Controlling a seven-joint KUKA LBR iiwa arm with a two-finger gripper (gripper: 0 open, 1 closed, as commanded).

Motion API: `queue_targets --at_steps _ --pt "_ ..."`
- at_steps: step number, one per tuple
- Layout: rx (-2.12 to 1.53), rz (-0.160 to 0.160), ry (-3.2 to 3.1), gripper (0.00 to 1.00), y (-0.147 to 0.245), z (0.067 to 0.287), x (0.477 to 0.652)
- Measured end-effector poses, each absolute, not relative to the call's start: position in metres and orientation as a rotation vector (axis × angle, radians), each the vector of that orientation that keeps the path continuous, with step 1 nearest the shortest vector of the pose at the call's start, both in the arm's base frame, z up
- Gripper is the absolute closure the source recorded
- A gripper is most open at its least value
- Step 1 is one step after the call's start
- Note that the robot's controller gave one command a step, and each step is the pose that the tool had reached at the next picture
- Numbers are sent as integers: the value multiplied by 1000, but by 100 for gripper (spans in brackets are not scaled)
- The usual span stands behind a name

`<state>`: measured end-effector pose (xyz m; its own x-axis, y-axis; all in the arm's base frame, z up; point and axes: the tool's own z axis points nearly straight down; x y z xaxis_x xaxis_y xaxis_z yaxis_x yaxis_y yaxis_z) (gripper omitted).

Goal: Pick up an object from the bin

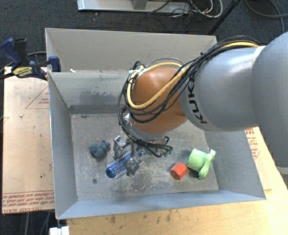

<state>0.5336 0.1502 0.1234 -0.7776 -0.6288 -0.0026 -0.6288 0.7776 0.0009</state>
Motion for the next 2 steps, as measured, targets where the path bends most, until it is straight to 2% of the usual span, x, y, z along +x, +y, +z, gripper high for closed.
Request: queue_targets --at_steps 1,2 --pt "-1042 1 2957 100 151 177 535" --pt "-1040 2 2961 100 152 192 535"
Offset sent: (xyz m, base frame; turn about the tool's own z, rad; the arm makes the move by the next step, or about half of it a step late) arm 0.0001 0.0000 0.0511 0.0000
